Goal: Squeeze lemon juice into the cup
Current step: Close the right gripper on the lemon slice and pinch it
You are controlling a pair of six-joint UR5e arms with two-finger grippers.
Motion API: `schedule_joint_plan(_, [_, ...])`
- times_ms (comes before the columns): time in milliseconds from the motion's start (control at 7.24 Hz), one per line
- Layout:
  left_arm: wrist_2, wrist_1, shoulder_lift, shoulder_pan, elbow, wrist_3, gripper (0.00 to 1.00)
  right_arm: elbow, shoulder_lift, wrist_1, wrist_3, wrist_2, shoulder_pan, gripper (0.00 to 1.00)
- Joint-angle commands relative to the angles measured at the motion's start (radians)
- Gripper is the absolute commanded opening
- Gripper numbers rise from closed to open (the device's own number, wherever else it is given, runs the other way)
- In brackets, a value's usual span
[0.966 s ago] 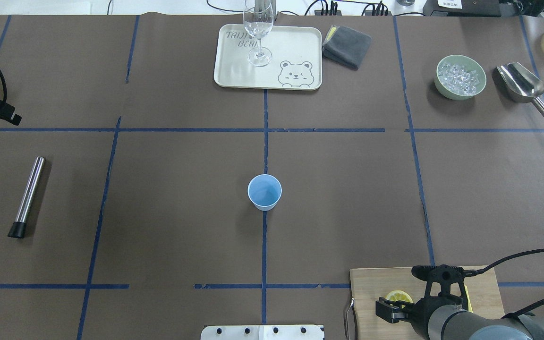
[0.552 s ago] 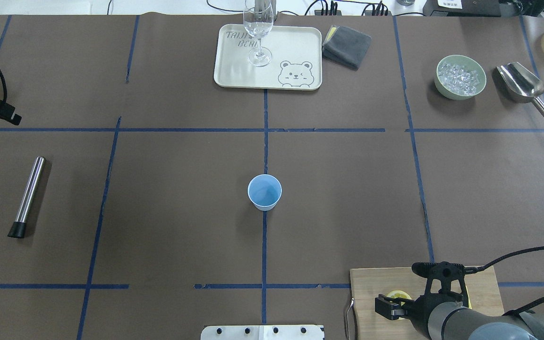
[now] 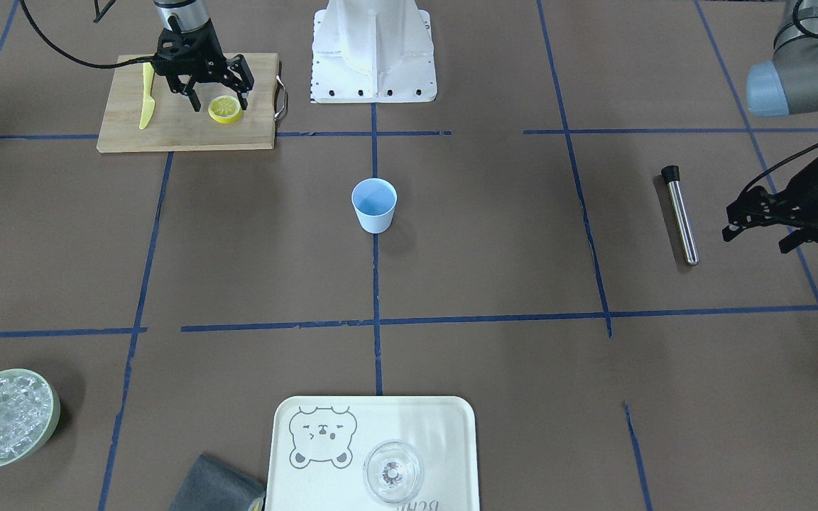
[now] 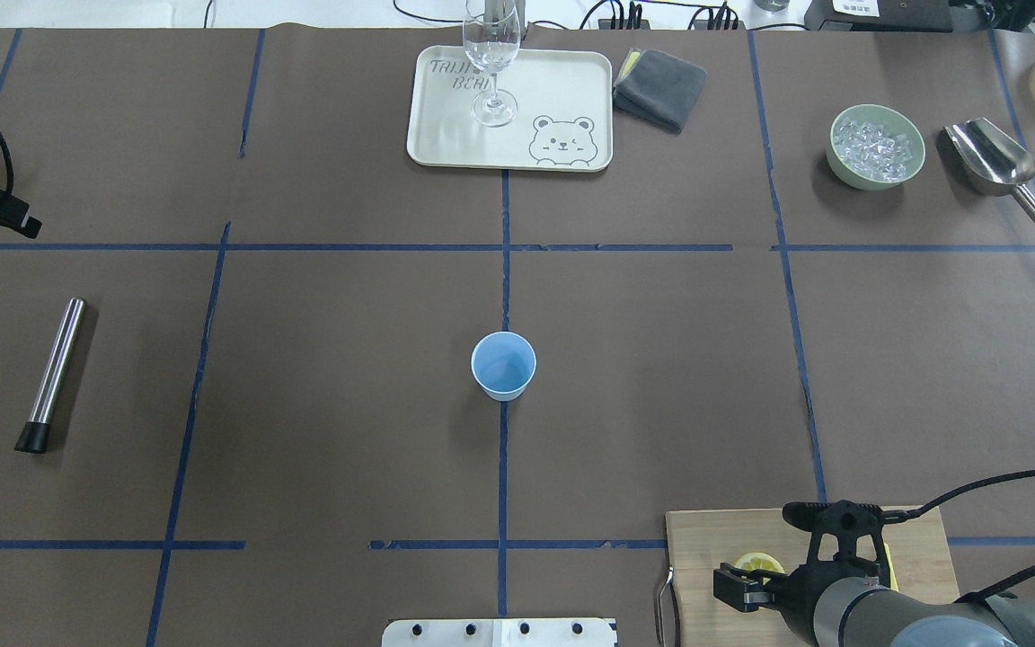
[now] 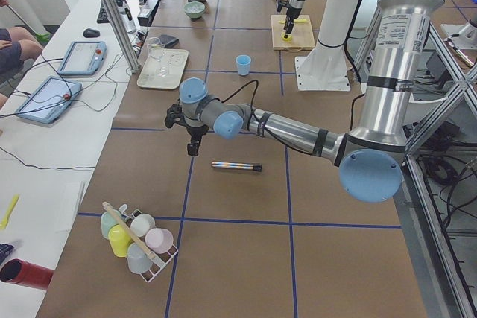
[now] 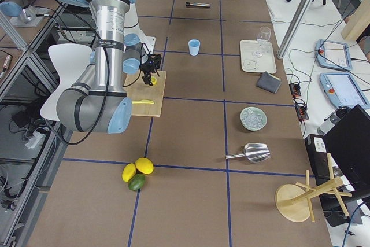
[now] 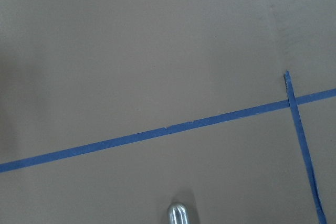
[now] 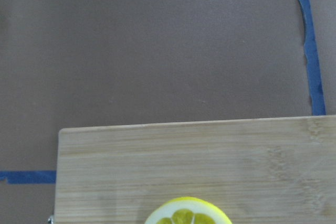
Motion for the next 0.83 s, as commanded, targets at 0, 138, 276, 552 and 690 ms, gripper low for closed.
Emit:
schedule_joint_plan(0, [0.000, 0.000, 0.001, 0.000, 0.002, 0.000, 1.00, -0.002, 0.065, -0.097, -0.001, -0.001, -0.005, 1.00])
schedule_joint_plan(138, [0.000, 0.000, 0.001, 0.000, 0.002, 0.000, 1.00, -0.002, 0.129, -0.202, -0.007, 0.001, 0.004, 1.00])
schedule_joint_plan(276, [0.000, 0.000, 0.001, 0.000, 0.002, 0.000, 1.00, 0.003, 0.139, -0.210, -0.016, 0.001, 0.015, 1.00])
schedule_joint_plan(552, [0.000, 0.000, 0.001, 0.000, 0.000, 0.000, 1.00, 0.000, 0.136, -0.210, -0.032, 0.003, 0.021, 1.00])
schedule_joint_plan(690, [-0.002, 0.000, 0.001, 0.000, 0.000, 0.000, 1.00, 0.000, 0.130, -0.210, -0.033, 0.004, 0.024, 1.00])
